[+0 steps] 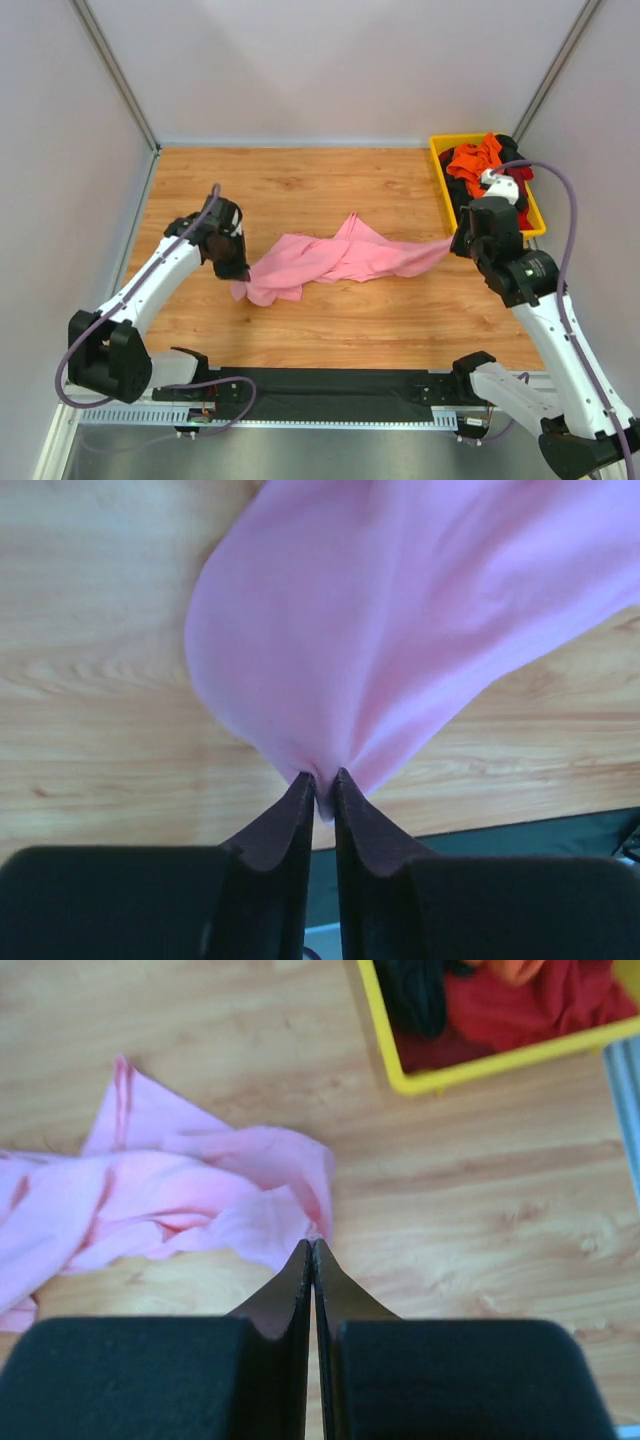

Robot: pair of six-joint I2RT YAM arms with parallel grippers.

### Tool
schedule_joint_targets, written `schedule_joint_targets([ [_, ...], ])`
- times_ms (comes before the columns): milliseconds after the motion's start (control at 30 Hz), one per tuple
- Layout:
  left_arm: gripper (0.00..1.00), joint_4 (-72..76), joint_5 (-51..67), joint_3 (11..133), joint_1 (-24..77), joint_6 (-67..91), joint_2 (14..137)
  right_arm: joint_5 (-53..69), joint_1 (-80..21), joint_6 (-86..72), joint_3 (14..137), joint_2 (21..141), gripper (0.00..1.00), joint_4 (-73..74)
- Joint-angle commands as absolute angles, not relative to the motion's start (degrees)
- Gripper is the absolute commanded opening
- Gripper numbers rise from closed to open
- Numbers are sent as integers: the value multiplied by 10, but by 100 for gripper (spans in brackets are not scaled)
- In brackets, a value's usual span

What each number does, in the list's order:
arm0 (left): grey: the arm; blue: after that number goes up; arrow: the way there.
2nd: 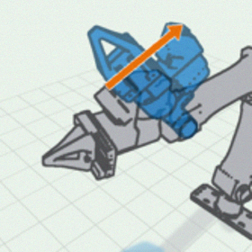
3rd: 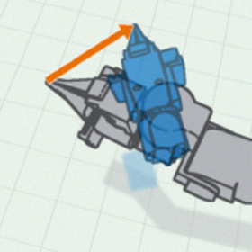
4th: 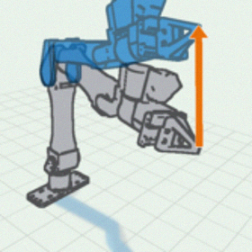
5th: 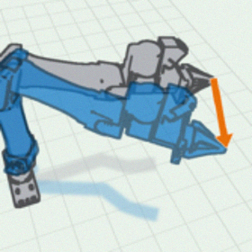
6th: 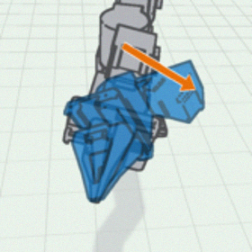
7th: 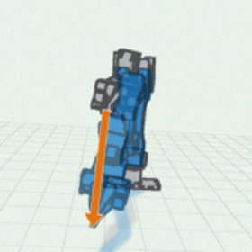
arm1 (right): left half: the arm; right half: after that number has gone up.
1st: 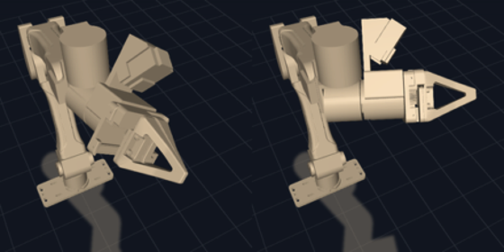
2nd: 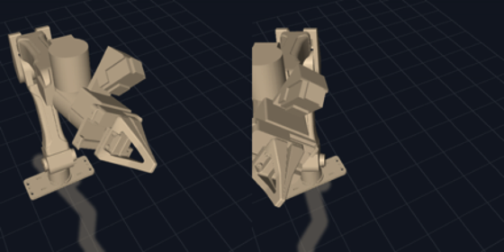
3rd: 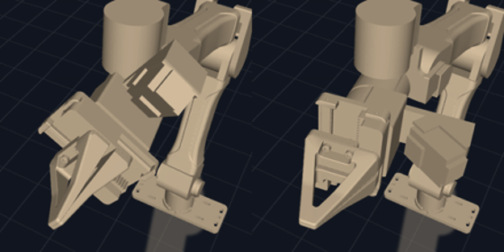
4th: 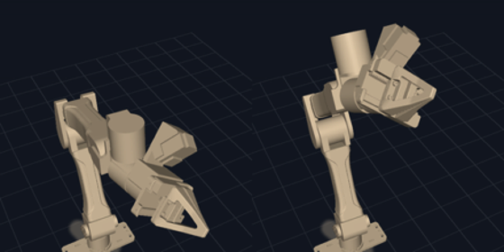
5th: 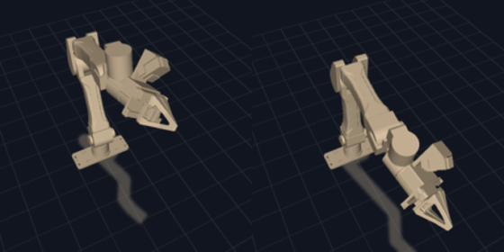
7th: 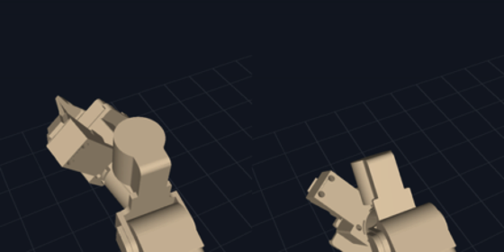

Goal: Fold and stack the t-shirts
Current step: Flatten the tshirt out

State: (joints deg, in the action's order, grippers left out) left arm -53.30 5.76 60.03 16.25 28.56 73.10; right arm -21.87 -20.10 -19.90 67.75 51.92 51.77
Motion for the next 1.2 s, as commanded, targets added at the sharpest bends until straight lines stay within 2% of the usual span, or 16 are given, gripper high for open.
schedule_joint_targets([
  [0, 22, -467, 96, 546, 171, 339, 743, -185, -200, -239, 637, 517, 0, 537],
  [67, 39, -482, 57, 550, 171, 342, 748, -171, -200, -236, 626, 519, 0, 532],
  [100, 41, -492, 14, 565, 171, 340, 748, -165, -200, -233, 626, 519, 0, 530],
  [233, 40, -513, -45, 598, 192, 307, 705, -135, -200, -225, 633, 505, 0, 518],
  [367, 40, -475, -53, 594, 287, 290, 666, -113, -200, -224, 651, 496, 0, 510],
  [567, 48, -464, -4, 581, 307, 270, 771, -84, -200, -220, 679, 498, 0, 505],
  [800, 54, -458, -59, 584, 383, 257, 875, -89, -200, -207, 684, 495, 0, 501],
  [1067, 52, -449, -86, 584, 397, 258, 908, -80, -200, -203, 683, 494, 0, 492],
  [1133, 44, -447, -91, 586, 396, 257, 916, -80, -200, -203, 684, 494, 0, 492],
  [1167, 37, -448, -98, 588, 396, 257, 924, -80, -200, -203, 684, 494, 0, 492],
])
